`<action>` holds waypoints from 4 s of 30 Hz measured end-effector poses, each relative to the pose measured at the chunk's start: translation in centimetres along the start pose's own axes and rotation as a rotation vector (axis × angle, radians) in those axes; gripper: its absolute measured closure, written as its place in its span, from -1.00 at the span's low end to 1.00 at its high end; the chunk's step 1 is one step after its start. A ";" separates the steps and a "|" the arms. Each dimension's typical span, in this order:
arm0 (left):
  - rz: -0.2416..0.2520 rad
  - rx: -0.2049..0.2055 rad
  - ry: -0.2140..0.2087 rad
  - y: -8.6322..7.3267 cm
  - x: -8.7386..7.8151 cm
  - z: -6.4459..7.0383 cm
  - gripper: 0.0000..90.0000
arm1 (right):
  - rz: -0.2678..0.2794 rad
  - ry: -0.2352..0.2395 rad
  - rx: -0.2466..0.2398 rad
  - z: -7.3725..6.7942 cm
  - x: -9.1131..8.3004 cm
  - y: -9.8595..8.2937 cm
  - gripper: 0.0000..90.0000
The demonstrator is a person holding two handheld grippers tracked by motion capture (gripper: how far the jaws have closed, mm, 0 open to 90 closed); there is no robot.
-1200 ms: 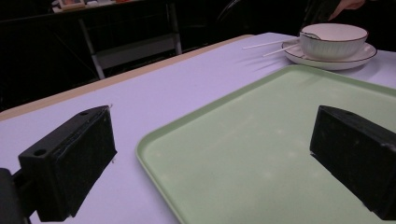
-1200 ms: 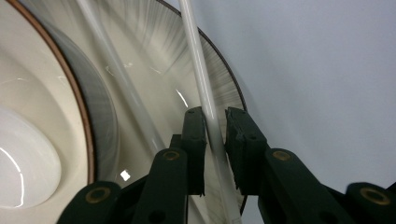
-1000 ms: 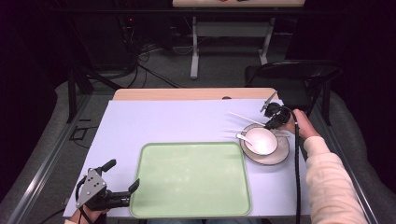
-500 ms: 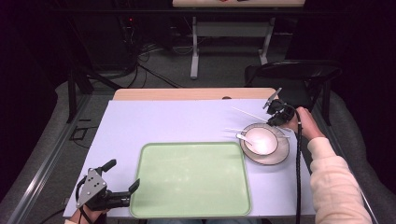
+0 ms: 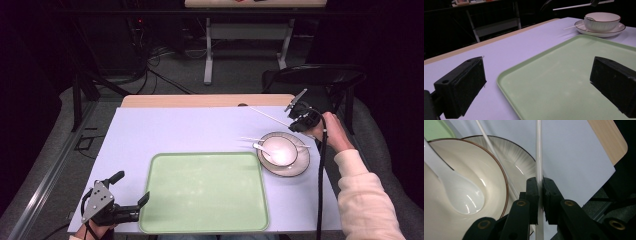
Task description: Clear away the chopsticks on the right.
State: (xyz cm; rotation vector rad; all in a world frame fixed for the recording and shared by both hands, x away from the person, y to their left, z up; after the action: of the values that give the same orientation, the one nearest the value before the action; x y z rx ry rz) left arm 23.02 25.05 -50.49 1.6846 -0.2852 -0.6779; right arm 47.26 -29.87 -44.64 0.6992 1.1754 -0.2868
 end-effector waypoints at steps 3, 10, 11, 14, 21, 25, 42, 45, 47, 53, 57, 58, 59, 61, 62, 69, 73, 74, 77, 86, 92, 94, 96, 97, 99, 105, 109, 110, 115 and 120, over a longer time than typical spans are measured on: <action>-0.002 -0.003 0.001 0.0 0.0 0.0 -1.00 | 0.003 -0.004 0.013 -0.4 -0.7 0.1 0.86; 0.005 -0.009 0.004 0.0 0.0 0.0 -1.00 | 0.018 -0.017 0.064 -2.0 -2.6 0.1 0.86; -0.001 -0.001 0.002 0.0 0.0 0.0 -1.00 | 0.017 -0.021 0.079 -2.3 -2.8 0.1 0.86; -0.002 -0.001 -0.001 0.0 0.0 0.1 -1.00 | 0.020 -0.019 0.102 -3.0 -3.4 0.1 0.86; -0.001 -0.001 0.000 0.0 0.0 0.0 -1.00 | 0.031 -0.017 0.155 -4.8 -4.2 -0.1 0.86; -0.004 -0.001 0.000 0.0 0.0 0.0 -1.00 | 0.042 -0.016 0.175 -5.9 -4.6 -0.3 0.86; -0.002 0.002 -0.004 0.0 0.1 0.0 -1.00 | 0.069 0.022 0.237 -10.1 -4.4 -1.1 0.86; 0.000 0.000 -0.004 0.0 0.2 0.1 -1.00 | 0.066 0.027 0.238 -10.8 -4.3 -1.0 0.86; -0.002 0.003 -0.005 0.0 0.2 0.0 -1.00 | 0.068 0.030 0.238 -11.2 -4.2 -1.0 0.86; 0.000 0.003 -0.003 0.0 0.1 0.0 -1.00 | 0.049 0.039 0.248 -12.6 -3.8 -1.3 0.86; 0.001 0.002 -0.003 0.0 0.1 0.0 -1.00 | 0.044 0.049 0.256 -13.2 -3.3 -1.8 0.86; 0.001 0.002 -0.003 0.0 0.1 0.0 -1.00 | 0.044 0.050 0.259 -13.4 -3.2 -1.8 0.86; 0.001 0.003 -0.003 0.0 0.1 0.1 -1.00 | 0.043 0.052 0.261 -13.6 -3.1 -1.9 0.86; 0.001 0.003 -0.004 0.0 0.1 0.1 -1.00 | 0.060 0.052 0.274 -14.1 -2.9 -2.1 0.86; 0.001 0.003 -0.003 0.0 0.1 0.1 -1.00 | 0.071 0.050 0.272 -14.4 -2.8 -2.1 0.86; 0.004 0.003 -0.004 0.0 0.1 0.1 -1.00 | 0.093 0.063 0.297 -16.6 -2.2 -2.4 0.86; 0.004 0.004 -0.005 0.0 0.1 0.1 -1.00 | 0.068 0.086 0.320 -17.8 -1.2 -2.4 0.86; 0.004 0.004 -0.005 0.0 0.1 0.1 -1.00 | 0.068 0.086 0.320 -17.8 -1.2 -2.4 0.86; 0.010 0.000 -0.004 0.0 0.1 0.1 -1.00 | 0.054 0.095 0.335 -18.3 -0.6 -2.4 0.86; 0.008 0.003 -0.004 0.0 0.1 0.1 -1.00 | 0.001 0.120 0.338 -20.2 1.3 -2.2 0.86; 0.009 -0.001 -0.003 0.0 0.1 0.1 -1.00 | -0.015 0.120 0.338 -21.4 2.4 -1.9 0.86; 0.008 0.004 -0.005 0.0 0.1 0.1 -1.00 | -0.021 0.120 0.339 -21.7 2.8 -1.8 0.86; 0.008 0.004 -0.005 0.0 0.1 0.1 -1.00 | -0.020 0.122 0.344 -22.0 3.1 -1.6 0.86; 0.009 0.004 -0.005 0.0 0.1 0.1 -1.00 | -0.022 0.118 0.342 -22.2 3.2 -1.5 0.86; 0.010 0.001 -0.004 0.0 0.1 0.1 -1.00 | -0.020 0.122 0.342 -22.5 3.4 -1.5 0.86; 0.014 -0.001 -0.005 0.0 0.1 0.1 -1.00 | -0.033 0.133 0.328 -23.0 4.0 -1.2 0.85; 0.011 0.000 -0.005 0.0 0.1 0.1 -1.00 | -0.023 0.152 0.334 -23.3 4.1 -1.1 0.85; 0.011 0.000 -0.005 0.0 0.1 0.1 -1.00 | -0.020 0.156 0.331 -23.3 4.1 -1.1 0.85; 0.015 0.001 -0.005 0.0 0.1 0.1 -1.00 | -0.021 0.150 0.305 -23.1 4.1 -1.1 0.54; 0.014 0.003 -0.006 0.0 0.1 0.1 -1.00 | 0.025 0.165 0.251 -22.9 3.8 -1.2 0.11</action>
State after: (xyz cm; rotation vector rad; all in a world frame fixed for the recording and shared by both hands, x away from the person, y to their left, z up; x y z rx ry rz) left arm 23.01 24.95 -50.50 1.6823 -0.3024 -0.6729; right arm 31.04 -15.70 -53.31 0.9713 1.2992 -0.3653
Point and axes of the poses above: each handheld gripper's, and its own axes: x roughly forward along the jaws, y roughly out of its top, z roughly to its right, the point moved 1 cm from there along x, roughly forward along the jaws, and after that the axes turned 2 degrees about y, right-handed, at the moved point
